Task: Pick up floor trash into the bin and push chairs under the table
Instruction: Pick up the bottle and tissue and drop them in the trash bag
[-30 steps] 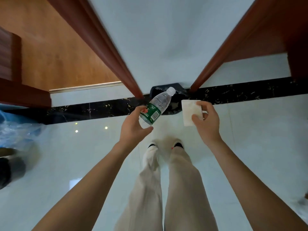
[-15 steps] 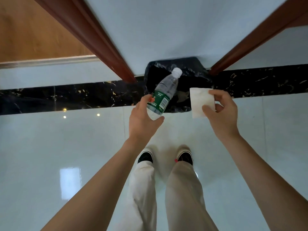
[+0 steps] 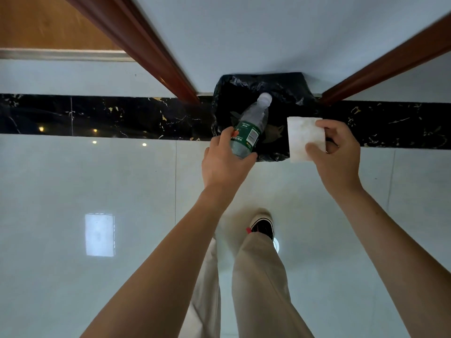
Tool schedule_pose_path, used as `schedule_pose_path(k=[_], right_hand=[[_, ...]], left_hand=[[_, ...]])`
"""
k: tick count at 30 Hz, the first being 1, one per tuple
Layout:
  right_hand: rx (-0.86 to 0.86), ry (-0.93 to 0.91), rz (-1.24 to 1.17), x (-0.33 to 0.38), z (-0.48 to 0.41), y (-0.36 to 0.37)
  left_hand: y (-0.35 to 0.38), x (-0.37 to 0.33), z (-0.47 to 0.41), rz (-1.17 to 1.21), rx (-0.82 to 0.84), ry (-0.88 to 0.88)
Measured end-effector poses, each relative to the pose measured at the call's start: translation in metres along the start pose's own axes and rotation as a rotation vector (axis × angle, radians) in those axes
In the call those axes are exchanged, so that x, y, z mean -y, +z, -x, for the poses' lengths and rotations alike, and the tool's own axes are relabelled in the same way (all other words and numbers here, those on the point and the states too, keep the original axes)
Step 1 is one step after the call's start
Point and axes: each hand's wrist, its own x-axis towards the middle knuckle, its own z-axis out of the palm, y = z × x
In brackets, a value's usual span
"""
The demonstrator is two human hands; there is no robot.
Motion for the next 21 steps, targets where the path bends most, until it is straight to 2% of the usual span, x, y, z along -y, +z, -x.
schedule_pose_path(k=[3,12,21], right_hand=[[0.003,0.005,-0.011,0.0,-0.002,-0.001],[-0.024,0.007,-0.036,0.0,0.0,0.006],[-0.005,0.001,-0.062,0.01,0.001,0.019]], left_hand=[[-0.006,0.008,0.0,-0.094,0.011,0.014],[-0.005,-0.001,-0.005,0.245,-0.033,0.035],[-0.02,0.012,-0.011,0.23,-0.088,0.13]])
